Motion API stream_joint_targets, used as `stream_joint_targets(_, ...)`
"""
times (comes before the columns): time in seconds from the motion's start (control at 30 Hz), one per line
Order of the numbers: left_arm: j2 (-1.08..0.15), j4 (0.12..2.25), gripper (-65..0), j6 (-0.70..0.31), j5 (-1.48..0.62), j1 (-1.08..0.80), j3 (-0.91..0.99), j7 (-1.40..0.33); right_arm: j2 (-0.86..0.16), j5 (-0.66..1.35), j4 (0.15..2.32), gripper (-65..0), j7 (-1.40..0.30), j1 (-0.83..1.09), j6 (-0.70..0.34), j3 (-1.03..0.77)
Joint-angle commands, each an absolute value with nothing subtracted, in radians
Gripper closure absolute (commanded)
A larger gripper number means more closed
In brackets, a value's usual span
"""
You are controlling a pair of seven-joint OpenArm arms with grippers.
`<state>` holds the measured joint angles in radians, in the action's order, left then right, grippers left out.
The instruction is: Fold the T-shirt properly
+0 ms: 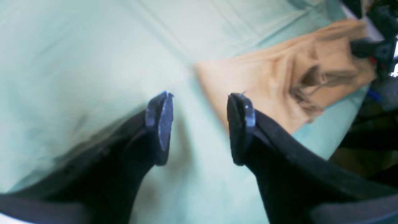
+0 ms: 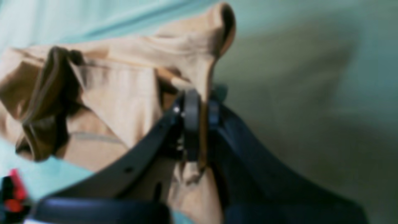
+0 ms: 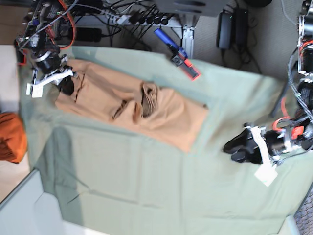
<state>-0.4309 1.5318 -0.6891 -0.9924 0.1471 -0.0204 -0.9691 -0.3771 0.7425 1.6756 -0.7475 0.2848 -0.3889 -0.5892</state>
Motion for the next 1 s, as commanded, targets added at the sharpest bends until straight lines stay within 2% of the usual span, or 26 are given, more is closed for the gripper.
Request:
stream_joint_targets(0.0,-0.453,1.551,-31.9,-0.698,-1.014,0.168,0.000,-0.946,-0.424,0.755,1.692,0.0,-0.722,0.278,-0.505,-0.616)
stream_joint_targets(0.2,-0.485,1.551,-31.9,-0.698,-1.014,0.168,0.030,-0.947,-0.569,0.798,1.692,0.0,-0.730,0.280,-0.504,-0.709)
stream_joint_targets(0.33,-0.492,1.551,-31.9,-0.698,-1.013,0.168,0.031,-0.948,-0.583,0.958,1.694,0.0,-0.783,0.274,-0.505,-0.719)
stream_joint_targets(0.43,-0.509,1.551,-31.9,-0.698,-1.013,0.168,0.031,-0.948,-0.542,1.013,1.713,0.0,-0.798,0.274,-0.506,-0.713)
stream_joint_targets(0.67,-0.561,1.551,-31.9,-0.698,-1.036,0.168,0.031,-0.948,-0.363,1.020,1.819,0.0,-0.792,0.272,-0.506,-0.636)
stream_joint_targets(0.97,-0.613,1.551,-31.8,-0.698,-1.036,0.168,0.031,-0.951,-0.208,0.911,1.878,0.0,-0.759,0.184,-0.505,-0.469)
